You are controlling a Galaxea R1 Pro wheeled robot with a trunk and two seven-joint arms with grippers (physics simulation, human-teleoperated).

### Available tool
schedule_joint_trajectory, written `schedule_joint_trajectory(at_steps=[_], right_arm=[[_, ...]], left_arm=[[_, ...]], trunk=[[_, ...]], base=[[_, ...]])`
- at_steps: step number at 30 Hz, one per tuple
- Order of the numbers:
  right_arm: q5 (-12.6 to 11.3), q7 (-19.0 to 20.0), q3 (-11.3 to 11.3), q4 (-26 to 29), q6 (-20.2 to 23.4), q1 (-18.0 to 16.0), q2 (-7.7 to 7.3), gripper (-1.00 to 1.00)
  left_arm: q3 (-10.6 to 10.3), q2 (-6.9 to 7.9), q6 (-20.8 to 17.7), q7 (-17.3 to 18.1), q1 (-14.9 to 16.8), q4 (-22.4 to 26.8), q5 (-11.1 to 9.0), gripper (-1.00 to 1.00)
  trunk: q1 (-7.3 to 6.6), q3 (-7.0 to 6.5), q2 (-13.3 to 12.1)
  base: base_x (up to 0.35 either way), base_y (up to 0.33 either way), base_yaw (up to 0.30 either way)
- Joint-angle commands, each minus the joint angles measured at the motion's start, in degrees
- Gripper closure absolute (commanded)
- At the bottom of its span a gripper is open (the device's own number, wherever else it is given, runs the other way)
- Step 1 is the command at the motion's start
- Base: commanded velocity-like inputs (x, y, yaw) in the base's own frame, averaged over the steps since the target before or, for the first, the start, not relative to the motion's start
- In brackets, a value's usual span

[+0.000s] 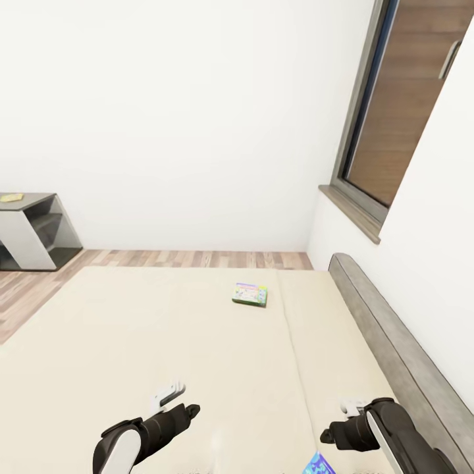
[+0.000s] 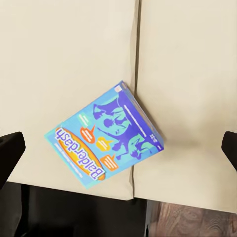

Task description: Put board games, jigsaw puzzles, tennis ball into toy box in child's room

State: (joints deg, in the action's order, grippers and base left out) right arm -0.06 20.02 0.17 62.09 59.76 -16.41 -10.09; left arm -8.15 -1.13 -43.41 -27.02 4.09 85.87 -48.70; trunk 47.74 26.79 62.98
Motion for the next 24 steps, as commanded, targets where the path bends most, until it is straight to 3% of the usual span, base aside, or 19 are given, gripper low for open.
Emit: schedule_joint_trajectory(at_steps=[1, 19, 24], right_arm=[[0.0, 0.1, 0.0, 0.0, 0.2, 0.0, -0.02, -1.00], [0.1, 0.0, 0.0, -0.2, 0.2, 0.0, 0.12, -1.00], [0.1, 0.0, 0.0, -0.7, 0.2, 0.0, 0.18, -1.00]], left_arm=[[0.0, -0.01, -0.1, -0.6, 0.0, 0.1, -0.6, -1.00], [0.0, -0.01, -0.1, -0.6, 0.0, 0.0, -0.6, -1.00], [0.0, -0.01, -0.1, -0.6, 0.0, 0.0, -0.6, -1.00]], trunk=[[0.00, 0.16, 0.0], [-3.95, -1.39, -7.2], [-3.95, -0.93, -7.2]], base=[[0.000, 0.000, 0.000], [0.000, 0.000, 0.000], [0.000, 0.000, 0.000]])
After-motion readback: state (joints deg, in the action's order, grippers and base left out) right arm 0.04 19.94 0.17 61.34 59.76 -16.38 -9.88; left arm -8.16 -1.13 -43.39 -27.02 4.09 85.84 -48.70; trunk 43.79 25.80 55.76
